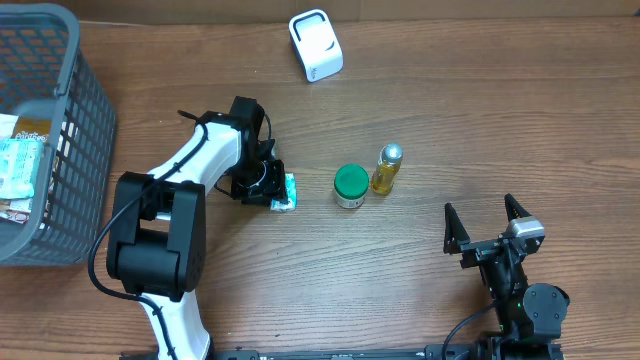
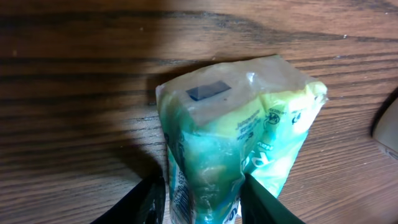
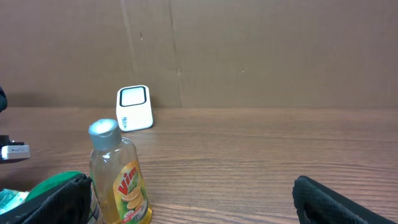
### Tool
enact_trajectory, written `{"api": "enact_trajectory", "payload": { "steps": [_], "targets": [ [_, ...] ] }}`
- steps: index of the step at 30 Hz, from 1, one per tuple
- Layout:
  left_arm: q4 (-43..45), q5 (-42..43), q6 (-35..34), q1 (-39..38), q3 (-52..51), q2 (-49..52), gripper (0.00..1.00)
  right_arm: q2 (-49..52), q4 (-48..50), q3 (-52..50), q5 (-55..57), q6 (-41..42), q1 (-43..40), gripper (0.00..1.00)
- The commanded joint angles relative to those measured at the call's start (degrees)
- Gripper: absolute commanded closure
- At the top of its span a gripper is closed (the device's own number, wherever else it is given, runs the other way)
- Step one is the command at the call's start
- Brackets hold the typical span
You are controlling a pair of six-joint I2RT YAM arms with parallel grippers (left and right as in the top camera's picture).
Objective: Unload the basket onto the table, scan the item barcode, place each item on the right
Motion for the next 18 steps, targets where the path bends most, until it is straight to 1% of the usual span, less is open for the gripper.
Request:
{"api": "enact_trajectory", "payload": {
  "steps": [1, 8, 10, 11, 13, 14, 18],
  "targets": [
    [0.4, -1.9, -1.5, 0.0, -2.5, 1.1, 0.62, -0.4, 0.3, -0.6, -0.3, 0.2, -0.2, 0.0],
    [0.4, -1.9, -1.5, 0.0, -2.5, 1.1, 0.62, -0.4, 0.3, -0.6, -0.3, 0.2, -0.2, 0.0],
    [0.4, -2.0, -1.5, 0.0, -2.5, 1.1, 0.63, -0.4, 0.3, -0.6, -0.3, 0.2, -0.2, 0.0],
    [0.4, -2.0, -1.5, 0.0, -2.5, 1.1, 0.68, -0.4, 0.3, -0.6, -0.3, 0.2, -0.2, 0.0],
    [0.4, -1.9, -1.5, 0.0, -2.4, 1.1, 0.9, -0.4, 0.3, -0.6, -0.3, 0.2, -0.2, 0.0],
    [0.4, -1.9, -1.5, 0.0, -2.4, 1.1, 0.96, -0.4, 0.3, -0.6, -0.3, 0.2, -0.2, 0.0],
    [-1.2, -1.9, -1.4, 0.7, -1.0, 1.1, 0.96, -0.4, 0.3, -0.6, -0.3, 0.2, -0.2, 0.0]
  ]
}}
